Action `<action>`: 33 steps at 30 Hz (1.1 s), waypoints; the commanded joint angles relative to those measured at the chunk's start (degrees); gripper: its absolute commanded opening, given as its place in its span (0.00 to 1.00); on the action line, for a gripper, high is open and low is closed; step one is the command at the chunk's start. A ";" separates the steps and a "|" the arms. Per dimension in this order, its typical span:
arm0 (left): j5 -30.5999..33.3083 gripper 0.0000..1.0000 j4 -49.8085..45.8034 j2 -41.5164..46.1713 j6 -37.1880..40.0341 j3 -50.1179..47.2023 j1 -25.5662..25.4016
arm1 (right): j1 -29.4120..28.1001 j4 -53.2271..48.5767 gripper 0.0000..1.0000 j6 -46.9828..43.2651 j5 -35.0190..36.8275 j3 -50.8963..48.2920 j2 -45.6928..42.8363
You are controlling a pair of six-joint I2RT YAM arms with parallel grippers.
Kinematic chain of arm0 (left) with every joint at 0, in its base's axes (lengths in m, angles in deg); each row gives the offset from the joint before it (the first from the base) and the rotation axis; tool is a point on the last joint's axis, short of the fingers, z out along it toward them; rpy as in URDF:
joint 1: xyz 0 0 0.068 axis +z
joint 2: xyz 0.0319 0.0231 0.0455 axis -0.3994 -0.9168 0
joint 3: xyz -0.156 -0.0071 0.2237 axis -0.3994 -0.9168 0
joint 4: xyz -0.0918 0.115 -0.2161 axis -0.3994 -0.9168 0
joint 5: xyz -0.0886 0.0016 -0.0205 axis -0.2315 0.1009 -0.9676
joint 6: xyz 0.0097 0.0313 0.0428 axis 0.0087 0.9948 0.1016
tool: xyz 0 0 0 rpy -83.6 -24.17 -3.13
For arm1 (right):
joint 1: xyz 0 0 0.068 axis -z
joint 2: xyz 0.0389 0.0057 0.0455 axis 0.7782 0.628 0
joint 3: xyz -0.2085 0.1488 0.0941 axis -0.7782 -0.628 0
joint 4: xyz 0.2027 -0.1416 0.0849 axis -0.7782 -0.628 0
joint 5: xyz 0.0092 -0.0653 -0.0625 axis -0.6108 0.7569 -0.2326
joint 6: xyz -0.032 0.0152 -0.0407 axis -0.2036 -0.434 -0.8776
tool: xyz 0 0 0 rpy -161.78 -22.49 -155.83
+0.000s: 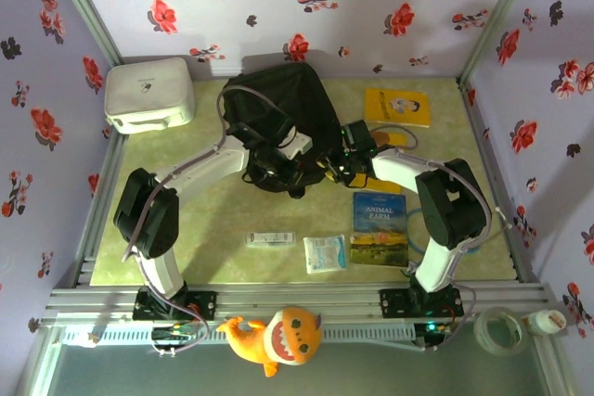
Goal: Pack the student bag
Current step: Unzip the student bag at the top-center of the table.
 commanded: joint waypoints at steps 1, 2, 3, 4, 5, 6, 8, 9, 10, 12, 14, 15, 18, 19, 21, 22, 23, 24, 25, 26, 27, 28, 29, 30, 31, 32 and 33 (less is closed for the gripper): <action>1.99 0.00 -4.73 3.26 1.61 -0.46 -0.34 | -0.04 0.52 0.28 -0.25 3.97 0.23 0.24; 3.14 0.00 -6.16 3.72 2.10 -0.31 -0.32 | 0.03 0.23 0.27 -0.40 4.67 0.21 0.33; 4.02 0.00 -7.40 4.10 2.49 -0.28 -0.26 | 0.03 0.21 0.27 -0.36 5.13 0.26 0.43; 5.06 0.00 -8.58 4.57 2.83 -0.42 -0.25 | 0.05 0.15 0.26 -0.39 5.58 0.31 0.48; 6.02 0.00 -9.64 5.13 3.03 -0.54 -0.25 | 0.05 0.14 0.25 -0.42 5.92 0.41 0.67; 6.68 0.00 -10.46 5.61 3.21 -0.77 -0.17 | 0.05 -0.07 0.24 -0.37 6.27 0.53 0.82; 7.95 0.00 -10.99 6.59 3.31 -1.65 -0.13 | 0.05 -0.26 0.24 -0.55 7.22 0.75 0.91; 8.54 0.00 -10.97 6.98 3.36 -2.21 -0.08 | 0.05 -0.44 0.24 -0.73 7.72 0.75 1.01; 9.47 0.00 -12.64 7.33 3.48 -2.79 -0.12 | 0.05 -0.60 0.24 -1.11 8.24 0.94 1.23; 11.63 0.00 -13.24 7.54 3.52 -3.50 0.00 | 0.05 -1.75 0.24 -1.89 9.54 1.54 1.52; 12.77 0.00 -14.03 7.47 3.57 -3.62 0.27 | 0.14 -2.39 0.24 -2.56 10.33 2.14 1.80; 13.42 0.00 -14.17 7.40 3.56 -3.65 0.35 | 0.14 -2.72 0.24 -2.68 10.61 2.38 1.87; 14.59 0.00 -13.95 7.14 3.58 -3.95 0.67 | 0.14 -3.38 0.23 -2.82 11.04 2.77 2.26; 14.97 0.00 -13.84 7.03 3.57 -4.06 0.84 | 0.14 -3.51 0.23 -2.85 11.24 2.70 2.27; 14.99 0.00 -13.71 6.71 3.58 -4.32 1.34 | 0.14 -3.69 0.23 -2.83 11.68 2.52 2.24; 15.19 0.00 -13.81 6.35 3.42 -4.32 1.72 | 0.14 -3.84 0.22 -2.94 11.86 2.42 2.19; 15.36 0.00 -14.02 6.06 3.26 -4.24 2.06 | 0.14 -4.13 0.20 -3.13 11.97 2.48 2.14; 15.57 0.00 -14.13 5.67 3.21 -4.19 2.40 | 0.14 -4.34 0.20 -3.25 12.20 2.50 2.21; 15.68 0.00 -14.22 5.32 3.07 -4.19 2.73 | 0.14 -4.64 0.19 -3.47 12.49 2.49 2.07; 15.74 0.00 -14.34 5.01 2.98 -4.28 3.11 | 0.14 -4.90 0.19 -3.56 12.76 2.51 2.00; 15.80 0.00 -14.31 4.84 2.97 -4.40 3.42 | 0.14 -5.18 0.18 -3.68 13.10 2.43 2.01; 15.78 0.00 -14.36 4.66 2.88 -4.41 3.82 | 0.14 -5.36 0.17 -3.87 13.38 2.42 1.87; 15.73 0.00 -14.33 4.48 2.88 -4.54 4.11 | 0.14 -5.52 0.17 -4.04 13.73 2.35 1.74; 15.86 0.00 -14.42 4.36 2.95 -4.67 4.30 | 0.14 -5.63 0.16 -4.12 13.96 2.34 1.70; 15.81 0.00 -14.67 4.21 3.09 -4.89 4.48 | 0.14 -5.90 0.16 -4.20 14.34 2.35 1.62; 15.78 0.00 -14.82 4.08 3.22 -5.09 4.66 | 0.18 -6.17 0.16 -4.29 14.68 2.36 1.60; 15.84 0.00 -14.86 4.02 3.23 -5.29 4.83 | 0.14 -6.32 0.16 -4.37 15.00 2.49 1.55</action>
